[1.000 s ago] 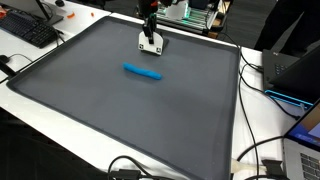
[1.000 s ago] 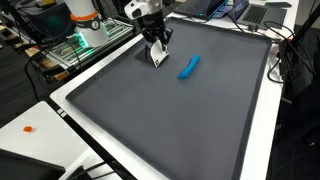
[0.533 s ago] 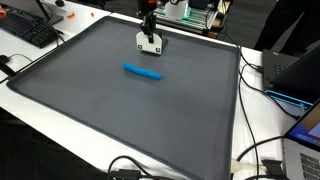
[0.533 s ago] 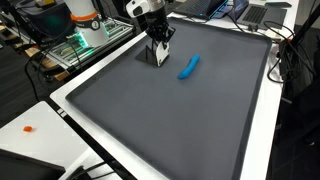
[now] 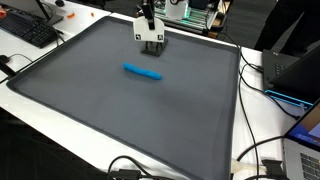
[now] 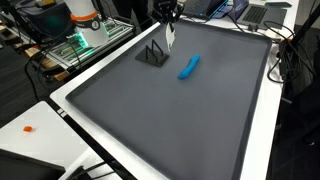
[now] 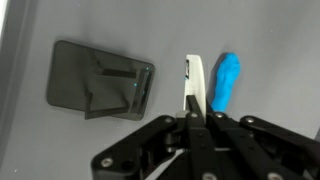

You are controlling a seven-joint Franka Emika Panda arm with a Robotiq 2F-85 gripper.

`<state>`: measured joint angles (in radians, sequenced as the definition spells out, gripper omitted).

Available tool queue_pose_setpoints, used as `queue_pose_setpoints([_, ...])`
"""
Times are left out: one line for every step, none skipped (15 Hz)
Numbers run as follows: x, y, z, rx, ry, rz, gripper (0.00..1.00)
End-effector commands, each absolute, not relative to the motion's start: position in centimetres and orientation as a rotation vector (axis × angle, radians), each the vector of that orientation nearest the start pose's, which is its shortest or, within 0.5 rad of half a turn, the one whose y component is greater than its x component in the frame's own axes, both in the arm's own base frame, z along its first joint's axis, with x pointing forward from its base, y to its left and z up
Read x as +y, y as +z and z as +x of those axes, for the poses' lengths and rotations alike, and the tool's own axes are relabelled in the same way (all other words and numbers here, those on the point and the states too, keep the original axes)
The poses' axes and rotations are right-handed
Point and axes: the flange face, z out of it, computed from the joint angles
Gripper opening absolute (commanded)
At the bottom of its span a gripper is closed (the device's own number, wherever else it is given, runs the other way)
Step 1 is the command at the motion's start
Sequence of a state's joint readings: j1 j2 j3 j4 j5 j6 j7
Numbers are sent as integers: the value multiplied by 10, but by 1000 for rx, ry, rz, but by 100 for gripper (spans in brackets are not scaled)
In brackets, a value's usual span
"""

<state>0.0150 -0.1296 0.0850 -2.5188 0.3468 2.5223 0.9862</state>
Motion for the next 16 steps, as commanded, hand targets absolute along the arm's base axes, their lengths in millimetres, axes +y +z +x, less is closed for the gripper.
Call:
queue_pose_setpoints([48,376,465,1393,58,-2600,1])
queue_pose_setpoints([53,386,467,1317,86,-2642,1])
queue_pose_setpoints([56,395,469,1255,94,-2681,1])
queue_pose_setpoints([62,403,471,1179,104,-2724,1])
queue_pose_setpoints([65,409,473,1106,108,-2762,1])
queue_pose_setpoints([71,414,476,1026,116,-2789,1])
queue_pose_setpoints([75,418,479,955,135,-2823,1])
queue_pose_setpoints([82,422,481,873,128,-2846,1])
queue_pose_setpoints([87,425,483,798,120,-2880,1])
queue_pose_setpoints([92,427,486,720,121,-2902,1])
queue_pose_setpoints([97,429,488,639,109,-2922,1])
queue_pose_setpoints([103,430,490,560,101,-2941,1])
queue_pose_setpoints([108,432,492,479,94,-2954,1])
queue_pose_setpoints([113,431,495,403,96,-2979,1])
queue_pose_setpoints([118,431,498,326,92,-2999,1])
queue_pose_setpoints([124,430,500,249,88,-3017,1])
